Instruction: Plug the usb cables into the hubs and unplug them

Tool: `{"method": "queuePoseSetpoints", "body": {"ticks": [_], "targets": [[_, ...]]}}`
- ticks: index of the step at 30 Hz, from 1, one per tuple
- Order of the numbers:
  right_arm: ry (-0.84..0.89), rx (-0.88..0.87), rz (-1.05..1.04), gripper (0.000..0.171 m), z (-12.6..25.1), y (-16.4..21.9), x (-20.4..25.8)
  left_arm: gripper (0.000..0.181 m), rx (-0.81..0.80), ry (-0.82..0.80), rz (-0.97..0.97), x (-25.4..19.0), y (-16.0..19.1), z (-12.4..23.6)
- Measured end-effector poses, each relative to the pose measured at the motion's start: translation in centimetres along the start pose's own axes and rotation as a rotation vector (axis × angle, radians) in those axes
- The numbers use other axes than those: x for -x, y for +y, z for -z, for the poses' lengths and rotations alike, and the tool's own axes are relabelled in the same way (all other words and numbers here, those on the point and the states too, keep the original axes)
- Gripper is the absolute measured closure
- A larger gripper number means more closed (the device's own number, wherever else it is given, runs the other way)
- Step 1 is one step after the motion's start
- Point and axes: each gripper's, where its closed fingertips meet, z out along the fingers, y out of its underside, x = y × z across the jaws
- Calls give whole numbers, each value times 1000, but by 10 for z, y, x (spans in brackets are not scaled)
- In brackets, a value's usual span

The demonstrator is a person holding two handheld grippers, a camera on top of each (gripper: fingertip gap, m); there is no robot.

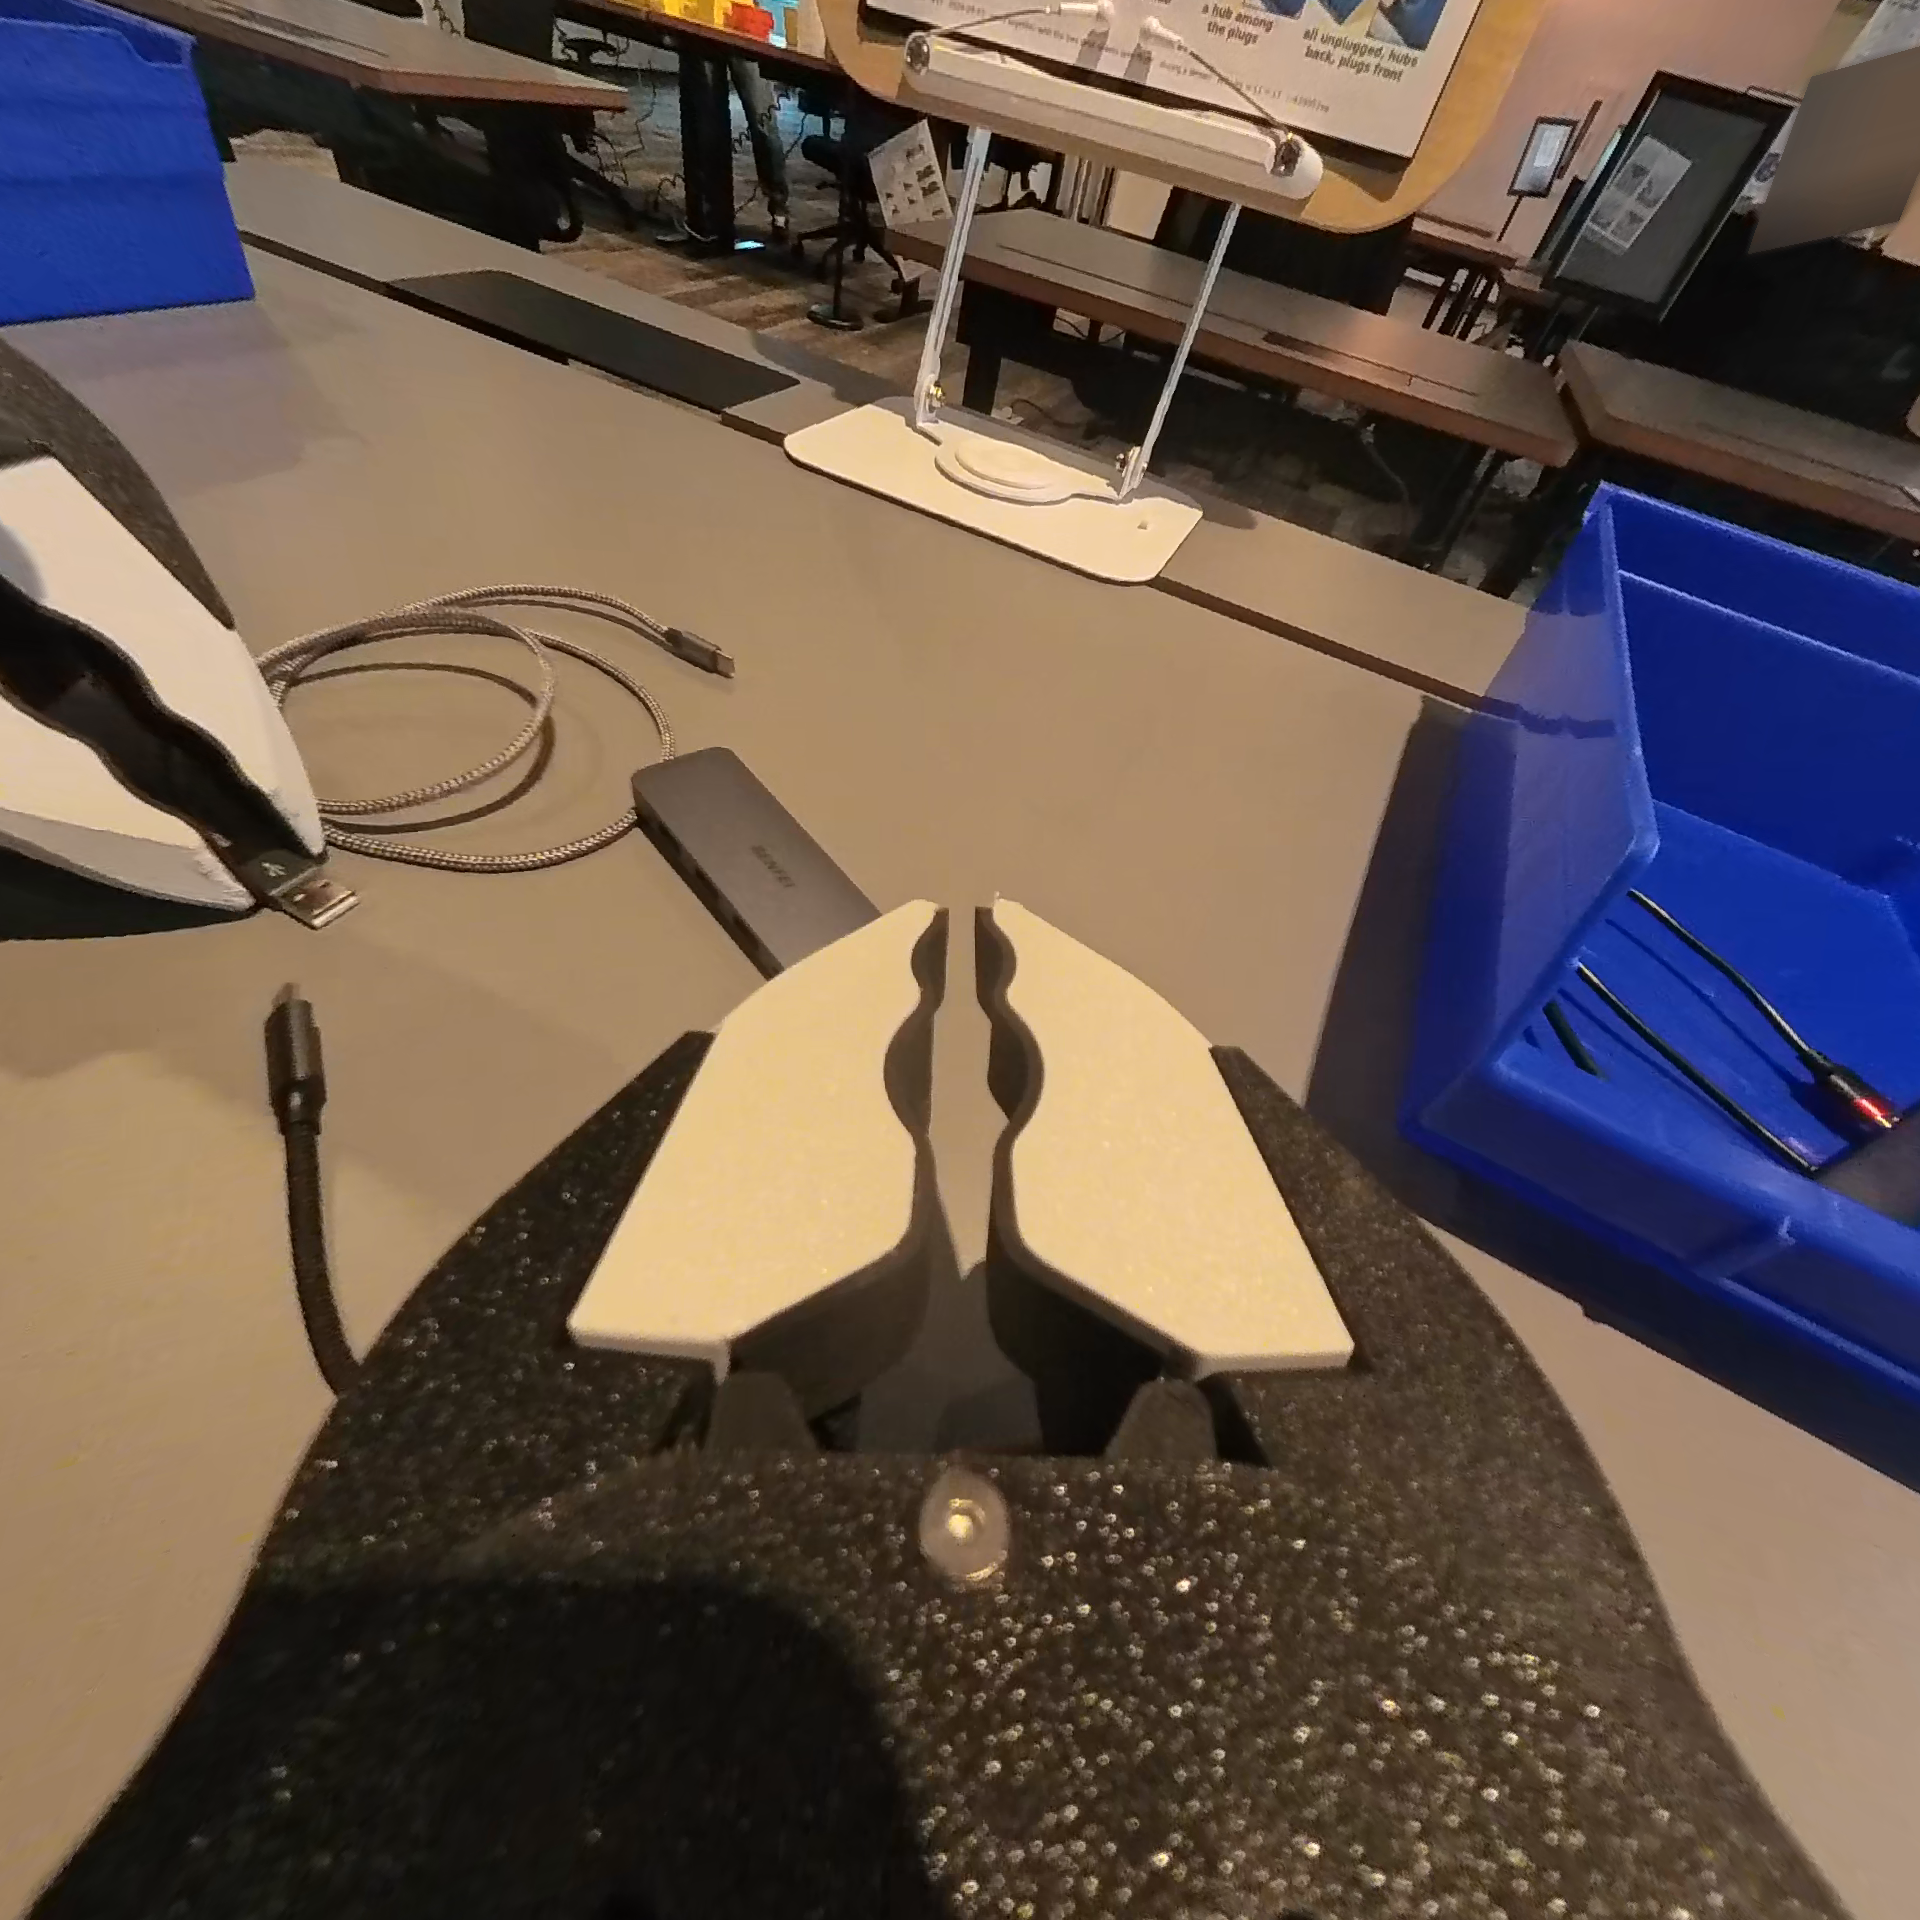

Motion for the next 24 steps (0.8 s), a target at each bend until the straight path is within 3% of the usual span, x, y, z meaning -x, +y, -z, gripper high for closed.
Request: {"method": "queuePoseSetpoints", "body": {"ticks": [1, 7, 13, 16, 24], "targets": [[-1, -1, 1, 166, 0, 0, 0, 167, 0, 5, 7, 0, 0, 0], [-27, -43, 21, 166, 3, -7, 6, 168, -29, 14, -1, 0, -5, 1], [-169, -264, 138, 163, 21, -42, 42, 168, -411, 119, -63, -22, -65, 38], [-281, -317, 194, 162, 29, -48, 66, 168, -523, 156, -105, -33, -81, 52], [-405, -341, 571, 158, 38, -30, 122, 168, -462, 252, -67, -47, -78, 38]]}}
